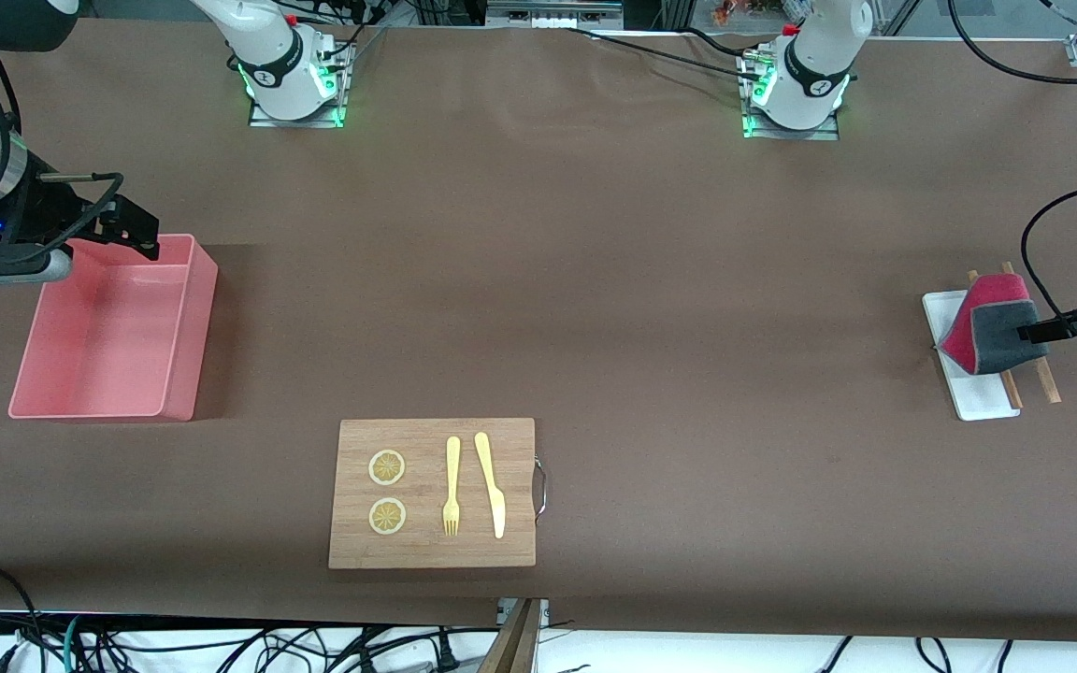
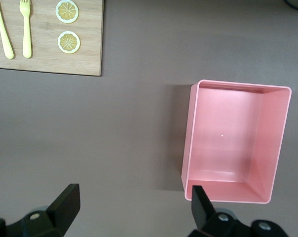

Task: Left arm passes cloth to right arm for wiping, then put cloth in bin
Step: 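Lower the left gripper onto the grey-pink cloth and grasp it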

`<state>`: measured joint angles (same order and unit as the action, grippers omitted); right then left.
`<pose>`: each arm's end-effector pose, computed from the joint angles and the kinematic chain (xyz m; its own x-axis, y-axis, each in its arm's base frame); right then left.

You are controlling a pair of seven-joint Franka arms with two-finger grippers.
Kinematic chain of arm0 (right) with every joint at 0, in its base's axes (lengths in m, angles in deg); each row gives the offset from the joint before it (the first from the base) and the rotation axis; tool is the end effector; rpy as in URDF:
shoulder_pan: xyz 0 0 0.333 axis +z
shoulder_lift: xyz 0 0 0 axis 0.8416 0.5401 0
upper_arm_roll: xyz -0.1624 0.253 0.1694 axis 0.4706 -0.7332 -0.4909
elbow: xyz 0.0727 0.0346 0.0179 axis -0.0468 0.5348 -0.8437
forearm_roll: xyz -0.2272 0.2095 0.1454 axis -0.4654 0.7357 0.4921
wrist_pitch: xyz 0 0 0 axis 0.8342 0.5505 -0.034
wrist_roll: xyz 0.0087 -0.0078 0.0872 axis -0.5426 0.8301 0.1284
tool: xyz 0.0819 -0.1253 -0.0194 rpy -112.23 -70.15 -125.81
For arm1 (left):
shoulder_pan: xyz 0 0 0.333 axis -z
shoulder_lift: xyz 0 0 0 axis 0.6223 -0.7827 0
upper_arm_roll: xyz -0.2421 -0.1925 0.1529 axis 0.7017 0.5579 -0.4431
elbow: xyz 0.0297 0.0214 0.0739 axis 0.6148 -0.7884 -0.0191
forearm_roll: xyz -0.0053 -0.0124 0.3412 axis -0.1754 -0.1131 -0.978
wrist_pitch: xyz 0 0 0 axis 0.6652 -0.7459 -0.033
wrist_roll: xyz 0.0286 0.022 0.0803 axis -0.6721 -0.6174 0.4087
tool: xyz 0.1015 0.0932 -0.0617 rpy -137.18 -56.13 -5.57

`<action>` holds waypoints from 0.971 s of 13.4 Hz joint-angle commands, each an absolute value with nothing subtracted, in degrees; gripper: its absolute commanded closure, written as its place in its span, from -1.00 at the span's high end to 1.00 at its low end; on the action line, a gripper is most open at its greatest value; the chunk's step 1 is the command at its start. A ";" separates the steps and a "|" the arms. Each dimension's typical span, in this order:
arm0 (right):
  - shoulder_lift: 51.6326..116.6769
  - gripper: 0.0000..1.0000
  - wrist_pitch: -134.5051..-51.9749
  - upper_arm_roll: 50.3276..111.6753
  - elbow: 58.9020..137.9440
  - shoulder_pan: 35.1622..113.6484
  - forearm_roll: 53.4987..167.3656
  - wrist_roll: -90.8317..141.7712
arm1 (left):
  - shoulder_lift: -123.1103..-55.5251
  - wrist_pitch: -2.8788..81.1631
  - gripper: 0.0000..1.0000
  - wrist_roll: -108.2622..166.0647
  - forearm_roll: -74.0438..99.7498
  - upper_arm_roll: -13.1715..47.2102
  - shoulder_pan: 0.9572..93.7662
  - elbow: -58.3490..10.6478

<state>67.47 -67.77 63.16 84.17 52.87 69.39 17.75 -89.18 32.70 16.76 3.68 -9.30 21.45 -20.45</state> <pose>0.5371 0.0566 0.5886 0.9957 0.0907 -0.0211 0.0916 -0.9947 0.0472 0.5517 0.2493 0.3426 0.9265 0.3218 -0.1949 0.3195 -0.9466 -0.0440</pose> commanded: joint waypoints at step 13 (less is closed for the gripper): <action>67.90 1.00 -67.53 62.98 82.90 52.65 69.72 17.36 | -92.52 36.41 -0.41 5.31 8.17 -8.69 18.71 -19.50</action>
